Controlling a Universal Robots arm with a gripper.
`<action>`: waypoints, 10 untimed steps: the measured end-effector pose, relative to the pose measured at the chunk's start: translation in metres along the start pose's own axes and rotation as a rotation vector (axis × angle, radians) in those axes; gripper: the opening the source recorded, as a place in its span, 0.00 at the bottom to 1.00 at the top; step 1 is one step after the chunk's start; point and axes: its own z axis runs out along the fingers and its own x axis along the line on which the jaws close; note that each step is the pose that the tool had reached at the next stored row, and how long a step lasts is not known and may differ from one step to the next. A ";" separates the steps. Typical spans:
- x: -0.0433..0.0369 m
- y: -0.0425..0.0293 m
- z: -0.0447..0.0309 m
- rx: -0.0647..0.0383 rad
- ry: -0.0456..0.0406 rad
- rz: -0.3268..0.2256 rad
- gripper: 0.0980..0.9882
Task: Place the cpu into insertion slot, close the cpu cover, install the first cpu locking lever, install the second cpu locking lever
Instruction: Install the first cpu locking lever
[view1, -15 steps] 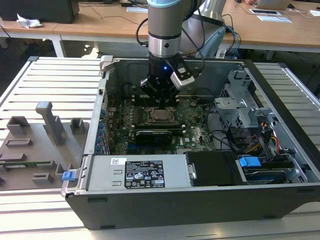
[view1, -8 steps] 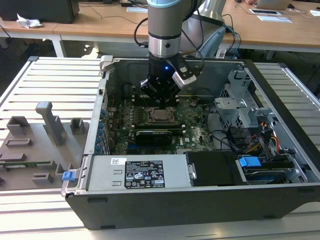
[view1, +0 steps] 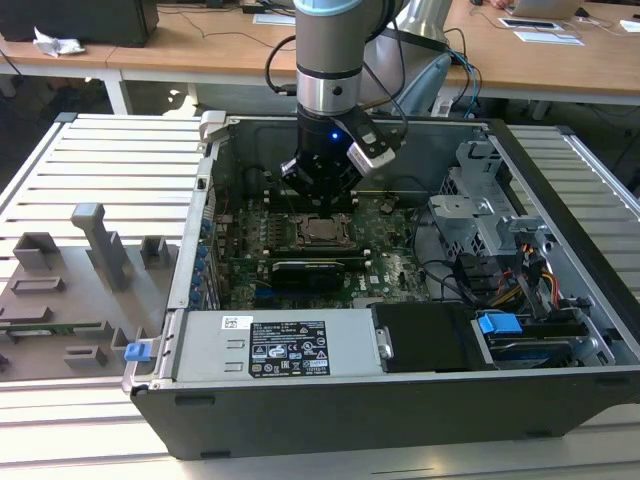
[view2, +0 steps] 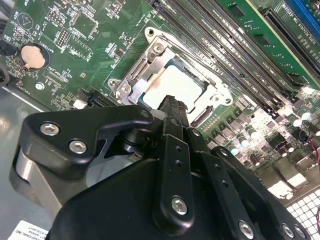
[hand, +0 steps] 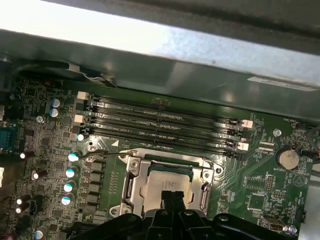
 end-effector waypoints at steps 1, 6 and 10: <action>0.0000 0.0000 0.0003 -0.002 0.0103 0.000 0.01; 0.0001 0.0000 0.0012 -0.012 0.0709 -0.002 0.01; 0.0000 0.0000 -0.0001 -0.012 0.0707 -0.002 0.01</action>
